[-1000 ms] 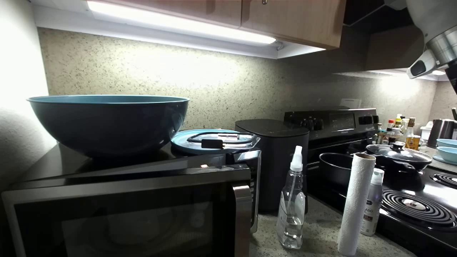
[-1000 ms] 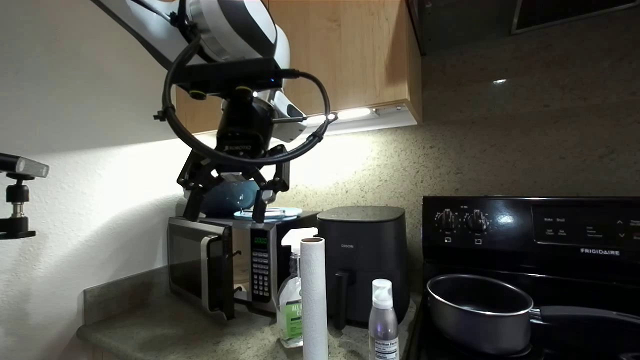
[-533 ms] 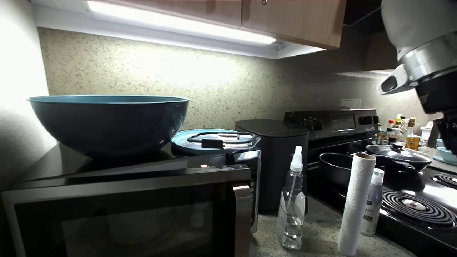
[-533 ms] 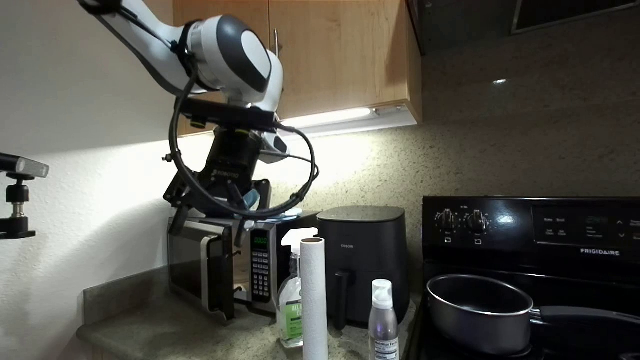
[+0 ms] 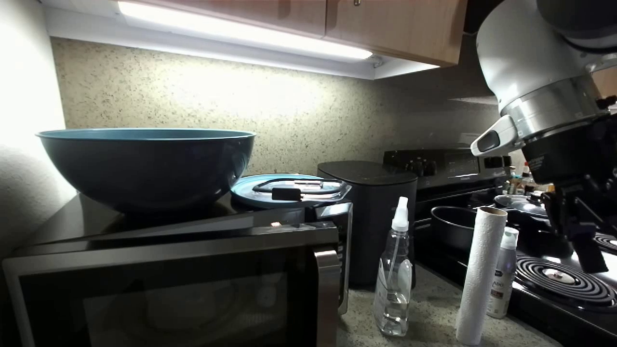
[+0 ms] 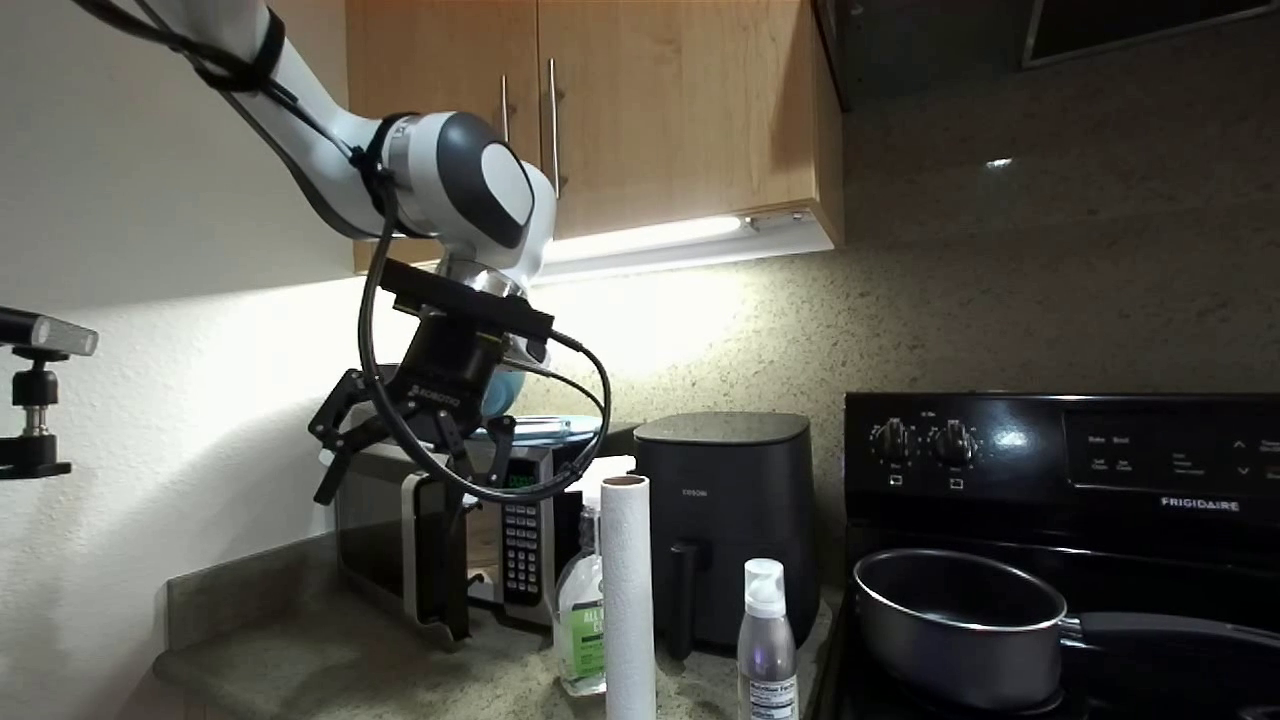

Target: Close the microwave door

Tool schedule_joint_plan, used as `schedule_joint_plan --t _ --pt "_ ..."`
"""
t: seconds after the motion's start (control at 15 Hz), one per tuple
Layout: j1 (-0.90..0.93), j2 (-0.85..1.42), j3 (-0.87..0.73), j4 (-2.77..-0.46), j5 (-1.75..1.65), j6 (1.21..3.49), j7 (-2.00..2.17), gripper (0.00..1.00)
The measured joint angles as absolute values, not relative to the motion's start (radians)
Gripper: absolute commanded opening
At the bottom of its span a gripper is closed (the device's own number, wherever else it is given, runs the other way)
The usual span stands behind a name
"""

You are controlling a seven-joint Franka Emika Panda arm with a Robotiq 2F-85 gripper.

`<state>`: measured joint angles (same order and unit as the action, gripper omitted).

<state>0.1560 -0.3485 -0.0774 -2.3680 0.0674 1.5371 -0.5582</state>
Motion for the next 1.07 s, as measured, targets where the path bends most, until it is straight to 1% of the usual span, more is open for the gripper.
schedule_joint_plan --t 0.47,1.07 --pt "0.166 -0.328 -0.067 -2.366 0.124 1.539 -0.598 1.00" --pt "0.208 -0.152 0.027 -2.321 0.251 1.548 -0.761 1.00"
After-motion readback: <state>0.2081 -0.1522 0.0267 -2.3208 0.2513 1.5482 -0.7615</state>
